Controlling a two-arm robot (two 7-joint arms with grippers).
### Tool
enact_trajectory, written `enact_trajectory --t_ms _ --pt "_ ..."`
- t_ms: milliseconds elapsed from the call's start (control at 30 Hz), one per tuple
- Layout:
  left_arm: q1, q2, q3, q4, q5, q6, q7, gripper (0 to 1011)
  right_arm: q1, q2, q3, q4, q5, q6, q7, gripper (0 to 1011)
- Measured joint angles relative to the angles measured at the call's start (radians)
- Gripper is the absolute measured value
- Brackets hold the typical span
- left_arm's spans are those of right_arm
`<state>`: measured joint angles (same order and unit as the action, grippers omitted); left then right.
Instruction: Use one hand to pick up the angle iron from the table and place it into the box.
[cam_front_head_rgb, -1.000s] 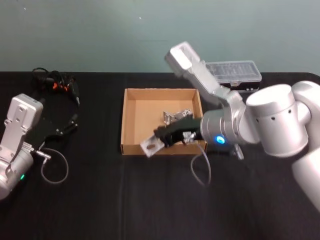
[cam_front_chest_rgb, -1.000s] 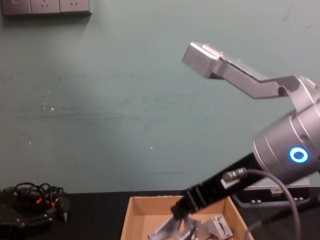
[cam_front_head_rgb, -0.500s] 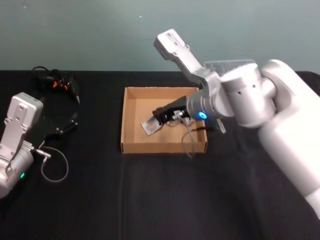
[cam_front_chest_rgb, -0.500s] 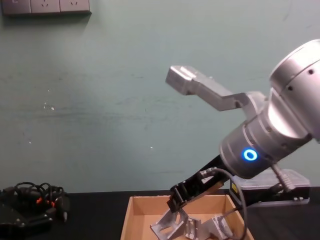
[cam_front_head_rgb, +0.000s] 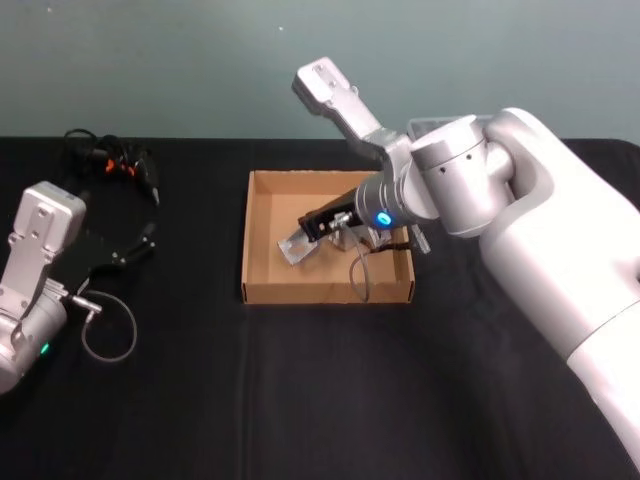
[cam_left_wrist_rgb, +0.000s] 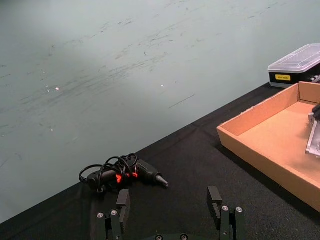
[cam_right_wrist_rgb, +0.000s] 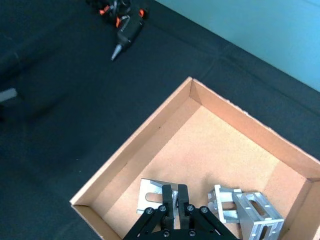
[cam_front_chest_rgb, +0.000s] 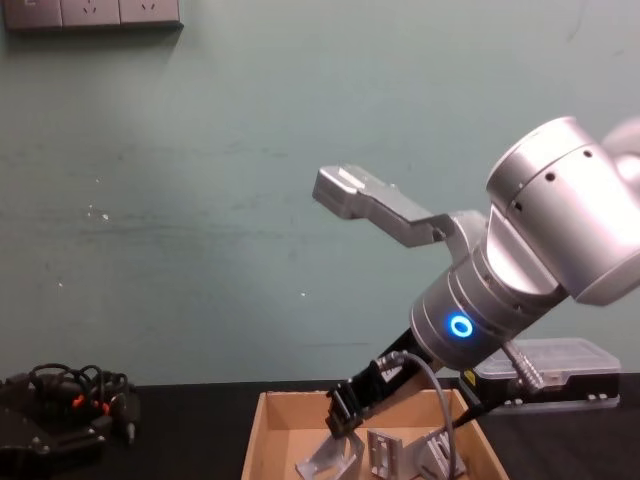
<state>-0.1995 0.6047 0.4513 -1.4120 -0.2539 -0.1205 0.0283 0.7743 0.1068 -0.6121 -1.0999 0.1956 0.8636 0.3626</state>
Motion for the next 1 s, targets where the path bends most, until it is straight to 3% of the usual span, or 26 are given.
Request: enact_trajectory --t_ms 200,633,1000 --pt "0.0 0.0 0.0 0.0 0.0 0.0 0.0 1011 0.004 -0.015 0.004 0.044 -0.011 -0.008 0.002 64" --pt "0.0 0.0 0.0 0.0 0.0 0.0 0.0 1011 0.004 -0.013 0.004 0.036 -0.01 -0.008 0.002 68" --pt "0.0 0.0 0.0 0.0 0.0 0.0 0.0 1011 0.004 -0.011 0.003 0.033 -0.009 -0.007 0.003 410"
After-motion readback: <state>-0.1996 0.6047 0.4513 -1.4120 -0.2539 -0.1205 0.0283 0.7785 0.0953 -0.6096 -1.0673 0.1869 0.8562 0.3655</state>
